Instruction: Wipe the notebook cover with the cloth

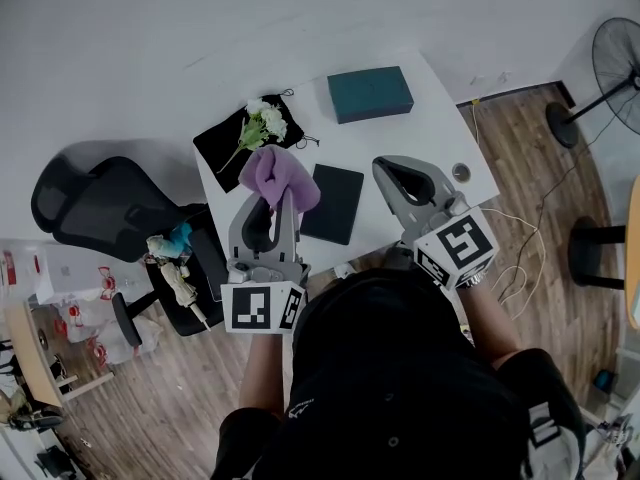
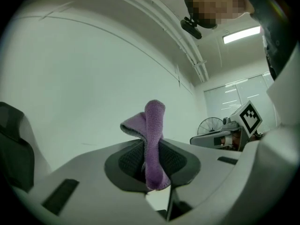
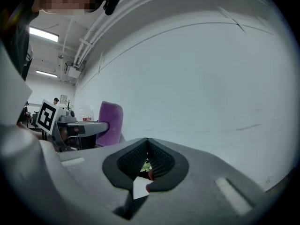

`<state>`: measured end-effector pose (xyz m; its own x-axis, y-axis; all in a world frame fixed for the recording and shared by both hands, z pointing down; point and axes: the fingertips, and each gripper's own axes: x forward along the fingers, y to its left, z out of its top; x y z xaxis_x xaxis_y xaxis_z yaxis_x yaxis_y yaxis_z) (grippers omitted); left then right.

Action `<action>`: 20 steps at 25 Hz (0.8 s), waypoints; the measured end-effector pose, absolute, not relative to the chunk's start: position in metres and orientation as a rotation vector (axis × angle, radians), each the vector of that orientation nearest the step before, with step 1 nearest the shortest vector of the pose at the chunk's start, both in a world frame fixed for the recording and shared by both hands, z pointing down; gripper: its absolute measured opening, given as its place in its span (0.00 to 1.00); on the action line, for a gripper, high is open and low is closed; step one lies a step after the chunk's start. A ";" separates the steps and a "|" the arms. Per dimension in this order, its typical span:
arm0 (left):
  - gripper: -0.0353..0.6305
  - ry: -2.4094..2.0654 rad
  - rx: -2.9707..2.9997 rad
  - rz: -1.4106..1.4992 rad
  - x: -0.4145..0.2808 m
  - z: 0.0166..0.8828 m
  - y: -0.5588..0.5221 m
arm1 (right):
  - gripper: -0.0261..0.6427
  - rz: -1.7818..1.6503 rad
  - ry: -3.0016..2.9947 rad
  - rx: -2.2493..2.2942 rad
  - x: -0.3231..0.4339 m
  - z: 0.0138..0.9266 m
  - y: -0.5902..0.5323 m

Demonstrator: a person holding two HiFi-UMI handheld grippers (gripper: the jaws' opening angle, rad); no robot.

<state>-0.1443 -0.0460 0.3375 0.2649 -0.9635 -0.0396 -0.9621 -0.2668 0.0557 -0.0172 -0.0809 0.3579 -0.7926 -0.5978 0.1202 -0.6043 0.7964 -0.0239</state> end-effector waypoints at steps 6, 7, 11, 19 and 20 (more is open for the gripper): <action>0.16 -1.897 2.539 -0.105 -0.144 0.317 -0.048 | 0.04 0.034 -2.926 0.920 -0.027 0.329 -0.085; 0.16 -1.898 2.543 -0.106 -0.145 0.315 -0.048 | 0.04 0.021 -2.931 0.904 -0.030 0.326 -0.084; 0.16 -1.912 2.531 -0.092 -0.145 0.321 -0.046 | 0.04 0.003 -2.944 0.866 -0.038 0.322 -0.081; 0.16 -1.922 2.477 -0.043 -0.150 0.342 -0.040 | 0.04 0.021 -2.952 0.819 -0.055 0.328 -0.077; 0.16 -1.924 2.474 -0.041 -0.151 0.343 -0.039 | 0.04 0.017 -2.949 0.813 -0.056 0.329 -0.076</action>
